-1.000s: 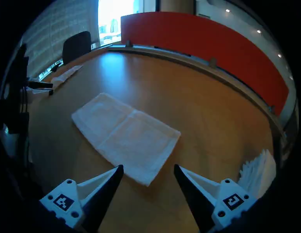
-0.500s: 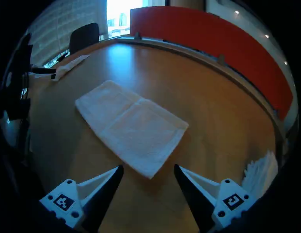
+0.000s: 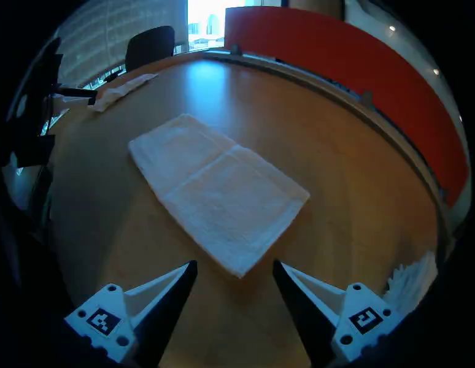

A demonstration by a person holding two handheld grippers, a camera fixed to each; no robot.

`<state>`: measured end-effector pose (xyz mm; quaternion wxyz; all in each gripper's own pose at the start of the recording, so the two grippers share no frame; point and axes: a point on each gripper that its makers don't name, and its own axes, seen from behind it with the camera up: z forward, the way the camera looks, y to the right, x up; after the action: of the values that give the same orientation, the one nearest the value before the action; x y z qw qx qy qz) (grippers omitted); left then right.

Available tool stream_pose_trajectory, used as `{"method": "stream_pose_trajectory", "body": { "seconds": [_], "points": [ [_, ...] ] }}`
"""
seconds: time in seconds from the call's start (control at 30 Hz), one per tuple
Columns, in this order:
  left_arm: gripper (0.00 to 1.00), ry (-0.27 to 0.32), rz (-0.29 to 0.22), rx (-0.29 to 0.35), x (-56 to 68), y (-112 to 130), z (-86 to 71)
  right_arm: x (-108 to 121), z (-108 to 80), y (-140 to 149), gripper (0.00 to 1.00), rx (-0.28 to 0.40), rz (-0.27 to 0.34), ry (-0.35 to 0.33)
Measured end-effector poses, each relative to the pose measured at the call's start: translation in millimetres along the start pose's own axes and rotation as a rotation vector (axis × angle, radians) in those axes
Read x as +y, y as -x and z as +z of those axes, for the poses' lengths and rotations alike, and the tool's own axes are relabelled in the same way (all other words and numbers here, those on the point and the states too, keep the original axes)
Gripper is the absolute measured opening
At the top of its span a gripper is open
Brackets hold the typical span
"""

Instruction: Fold towel

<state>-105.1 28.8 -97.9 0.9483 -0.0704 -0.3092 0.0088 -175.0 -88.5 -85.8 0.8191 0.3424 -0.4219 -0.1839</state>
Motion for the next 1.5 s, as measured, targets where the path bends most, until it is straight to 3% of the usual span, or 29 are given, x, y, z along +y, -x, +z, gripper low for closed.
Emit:
{"method": "stream_pose_trajectory", "body": {
  "seconds": [0.47,0.8,1.27,1.5],
  "points": [
    [0.91,-0.008,-0.004,-0.003,-5.0,5,-5.7,-1,5.7,7,0.6,-0.033,-0.011,-0.017],
    [0.91,-0.01,-0.006,-0.001,-8.3,4,-7.6,1,7.8,10,0.51,-0.04,-0.009,-0.015],
    [0.91,-0.011,-0.004,-0.007,-9.7,7,-8.1,1,9.6,8,0.14,-0.028,-0.014,-0.014],
    [0.91,-0.011,-0.001,-0.008,-9.4,7,-8.0,-2,9.1,6,0.05,-0.017,-0.013,-0.022]
  ]
}}
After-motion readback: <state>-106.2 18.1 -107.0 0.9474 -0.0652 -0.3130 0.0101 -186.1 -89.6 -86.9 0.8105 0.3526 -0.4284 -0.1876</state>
